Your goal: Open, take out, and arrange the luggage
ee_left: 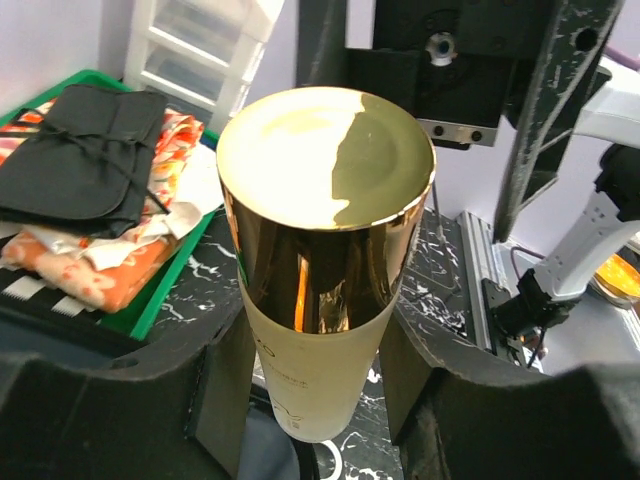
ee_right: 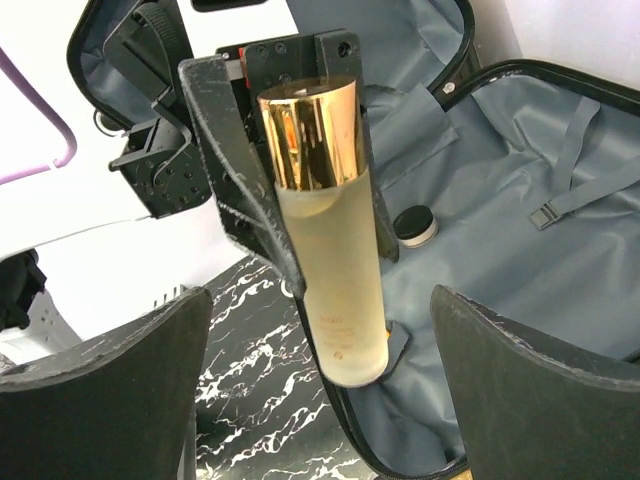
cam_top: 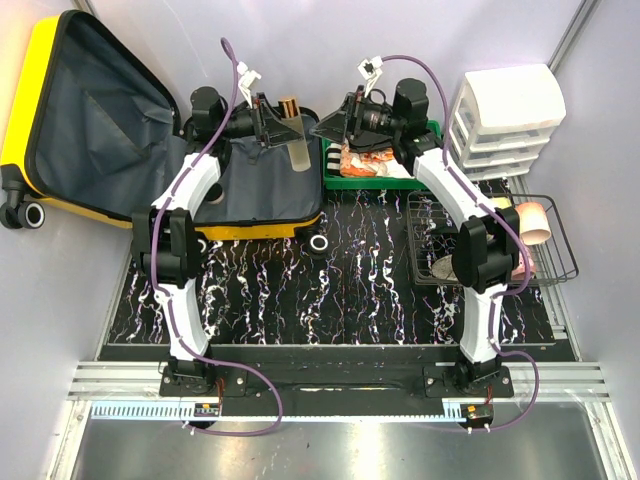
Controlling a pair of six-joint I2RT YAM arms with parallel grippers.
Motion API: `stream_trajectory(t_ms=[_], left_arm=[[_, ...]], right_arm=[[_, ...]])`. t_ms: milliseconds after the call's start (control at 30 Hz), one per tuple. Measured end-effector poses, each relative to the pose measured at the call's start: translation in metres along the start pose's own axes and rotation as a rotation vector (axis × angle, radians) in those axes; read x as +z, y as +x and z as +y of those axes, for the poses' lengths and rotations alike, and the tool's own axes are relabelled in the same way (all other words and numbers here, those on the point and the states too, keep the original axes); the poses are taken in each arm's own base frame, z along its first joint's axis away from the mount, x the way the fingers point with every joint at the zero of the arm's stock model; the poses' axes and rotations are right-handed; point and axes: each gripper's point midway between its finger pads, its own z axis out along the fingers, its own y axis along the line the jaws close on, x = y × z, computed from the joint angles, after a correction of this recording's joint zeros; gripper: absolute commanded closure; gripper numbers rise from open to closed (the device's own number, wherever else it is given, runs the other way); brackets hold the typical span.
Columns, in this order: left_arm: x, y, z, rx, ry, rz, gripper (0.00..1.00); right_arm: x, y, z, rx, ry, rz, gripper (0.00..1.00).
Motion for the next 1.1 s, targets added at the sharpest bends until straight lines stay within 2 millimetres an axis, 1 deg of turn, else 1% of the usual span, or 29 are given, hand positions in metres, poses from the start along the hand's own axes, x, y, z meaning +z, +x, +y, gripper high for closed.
stream_trajectory(t_ms=[133,200,267,400,500,633,867,967,1067,1100], left_arm=[[0.008,0.000,-0.013,0.001,0.050,0.012,1.00],[0.011,0.002,-0.017,0.003,0.065,0.020,1.00],[0.014,0.005,-0.021,-0.001,0.079,0.030,1.00],[0.017,0.011,-0.020,-0.007,0.080,0.045,1.00],[0.016,0.017,-0.017,-0.019,0.071,0.059,1.00],[0.015,0.023,-0.013,-0.029,0.063,0.072,1.00],[0.015,0.031,-0.009,-0.033,0.050,0.089,1.00],[0.014,0.035,-0.008,-0.039,0.044,0.096,1.00],[0.014,0.036,-0.007,-0.034,0.043,0.099,1.00],[0.014,0.036,-0.007,-0.036,0.042,0.100,1.00]], right_arm=[[0.006,0.001,0.002,-0.011,-0.006,0.007,0.01],[0.009,0.000,0.003,-0.019,-0.003,0.008,0.04],[0.012,-0.002,0.004,-0.030,0.005,0.003,0.05],[0.018,-0.011,0.004,-0.057,0.011,-0.007,0.09],[0.023,-0.015,0.002,-0.077,0.021,-0.010,0.14],[0.031,-0.010,-0.001,-0.088,0.036,0.009,0.18],[0.044,0.012,-0.010,-0.078,0.070,0.067,0.22],[0.046,0.016,-0.015,-0.074,0.083,0.077,0.25],[0.047,0.018,-0.018,-0.067,0.093,0.083,0.35],[0.047,0.019,-0.018,-0.066,0.094,0.085,0.41]])
